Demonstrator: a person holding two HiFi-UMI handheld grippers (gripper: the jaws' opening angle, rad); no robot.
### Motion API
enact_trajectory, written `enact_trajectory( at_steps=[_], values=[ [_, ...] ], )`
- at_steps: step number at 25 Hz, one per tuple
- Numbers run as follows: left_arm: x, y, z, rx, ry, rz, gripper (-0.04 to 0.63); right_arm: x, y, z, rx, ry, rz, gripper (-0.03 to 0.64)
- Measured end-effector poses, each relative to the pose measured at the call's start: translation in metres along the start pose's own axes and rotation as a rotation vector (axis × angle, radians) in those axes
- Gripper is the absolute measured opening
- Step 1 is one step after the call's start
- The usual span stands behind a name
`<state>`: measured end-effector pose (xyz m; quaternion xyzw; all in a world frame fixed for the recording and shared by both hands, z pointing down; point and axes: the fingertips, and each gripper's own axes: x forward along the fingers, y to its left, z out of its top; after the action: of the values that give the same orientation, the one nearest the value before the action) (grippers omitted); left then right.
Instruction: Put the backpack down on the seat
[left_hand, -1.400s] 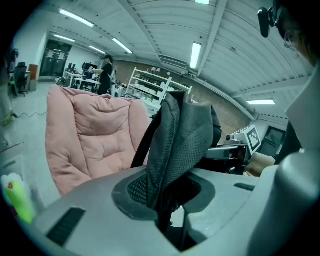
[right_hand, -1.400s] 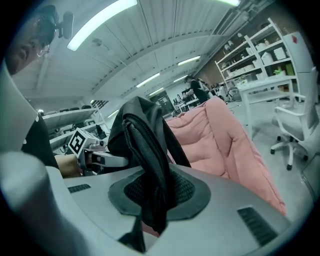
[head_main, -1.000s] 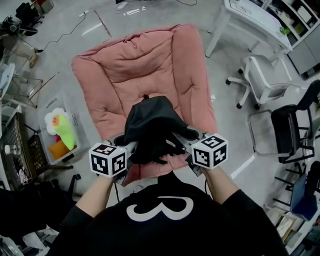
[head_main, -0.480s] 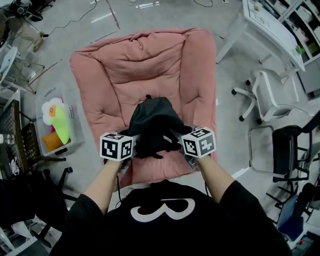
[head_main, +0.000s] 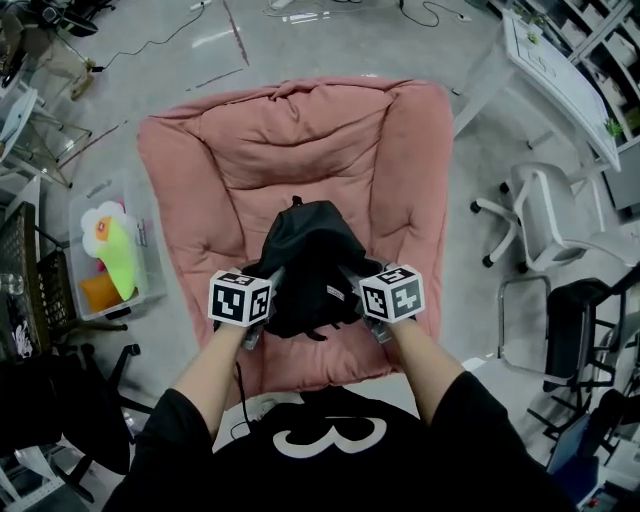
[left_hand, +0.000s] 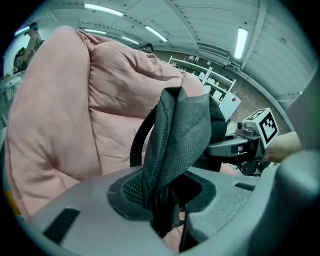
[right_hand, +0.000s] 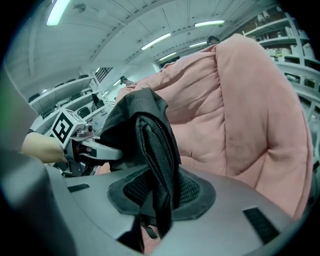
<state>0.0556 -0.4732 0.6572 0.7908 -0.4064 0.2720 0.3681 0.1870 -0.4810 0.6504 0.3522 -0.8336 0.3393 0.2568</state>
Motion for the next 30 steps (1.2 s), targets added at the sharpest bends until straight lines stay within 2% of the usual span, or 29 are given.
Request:
enact_trajectory(
  at_steps=[1,2,4,6,12,15,17,20,22,26,30],
  values=[
    [0.002,0.003,0.001,-0.01,-0.001,0.004,0.1,0.003,-0.001,0.002,0.002,0.004,-0.001,0.094],
    [0.004,0.006,0.002,-0.021,0.0,0.009,0.109,0.007,-0.002,0.003,0.0,0.009,0.0,0.135],
    [0.007,0.011,-0.002,-0.043,0.014,0.018,0.159,0.011,-0.002,0.006,-0.005,0.014,-0.001,0.212],
    [0.007,0.014,-0.008,-0.058,0.028,0.021,0.206,0.01,-0.005,0.007,-0.001,0.003,-0.019,0.261],
    [-0.024,0.023,-0.021,-0.12,-0.037,0.06,0.279,-0.022,-0.014,0.0,-0.029,-0.036,-0.11,0.285],
    [-0.05,0.022,-0.025,-0.131,-0.082,0.089,0.29,-0.047,-0.006,-0.003,-0.016,-0.075,-0.133,0.285],
    [-0.07,0.013,-0.029,-0.131,-0.105,0.08,0.29,-0.064,0.01,-0.001,0.002,-0.115,-0.112,0.285],
    [-0.105,-0.007,-0.039,-0.119,-0.138,0.053,0.29,-0.086,0.056,0.002,-0.004,-0.17,-0.02,0.282],
    [-0.133,-0.024,-0.042,-0.117,-0.187,0.024,0.288,-0.104,0.092,0.005,-0.028,-0.208,0.036,0.264],
    [-0.189,-0.077,-0.046,-0.074,-0.283,-0.088,0.25,-0.15,0.154,0.013,-0.05,-0.316,0.124,0.129],
    [-0.245,-0.128,-0.049,-0.013,-0.383,-0.142,0.12,-0.198,0.204,0.009,-0.092,-0.389,0.172,0.021]
  ],
)
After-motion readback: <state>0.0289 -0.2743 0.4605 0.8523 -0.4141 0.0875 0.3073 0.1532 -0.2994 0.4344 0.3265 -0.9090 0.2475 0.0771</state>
